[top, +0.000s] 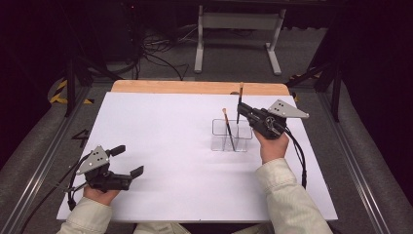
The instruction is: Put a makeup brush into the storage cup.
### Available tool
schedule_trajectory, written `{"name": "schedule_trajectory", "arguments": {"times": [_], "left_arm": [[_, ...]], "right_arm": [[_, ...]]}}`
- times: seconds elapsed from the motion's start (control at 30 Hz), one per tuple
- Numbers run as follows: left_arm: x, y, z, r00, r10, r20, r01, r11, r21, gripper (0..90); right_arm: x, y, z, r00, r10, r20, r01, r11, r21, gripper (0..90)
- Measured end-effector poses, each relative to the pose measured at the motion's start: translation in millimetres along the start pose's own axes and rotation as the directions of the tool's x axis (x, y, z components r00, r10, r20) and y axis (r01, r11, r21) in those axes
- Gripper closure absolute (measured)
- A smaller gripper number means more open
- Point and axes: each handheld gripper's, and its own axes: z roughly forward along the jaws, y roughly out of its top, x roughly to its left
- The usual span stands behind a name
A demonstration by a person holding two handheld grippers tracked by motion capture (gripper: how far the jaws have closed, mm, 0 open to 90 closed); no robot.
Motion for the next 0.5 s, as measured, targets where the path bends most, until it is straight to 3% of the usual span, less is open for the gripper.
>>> {"name": "schedule_trajectory", "arguments": {"times": [0.5], "left_arm": [[-0.1,0.2,-0.8,1.0,0.001,0.001,-0.001,1.0,-0.003,1.3]], "right_arm": [[-0.6,-14.2,6.4,0.9977,0.063,-0.026,-0.062,0.998,0.021,84.0]]}}
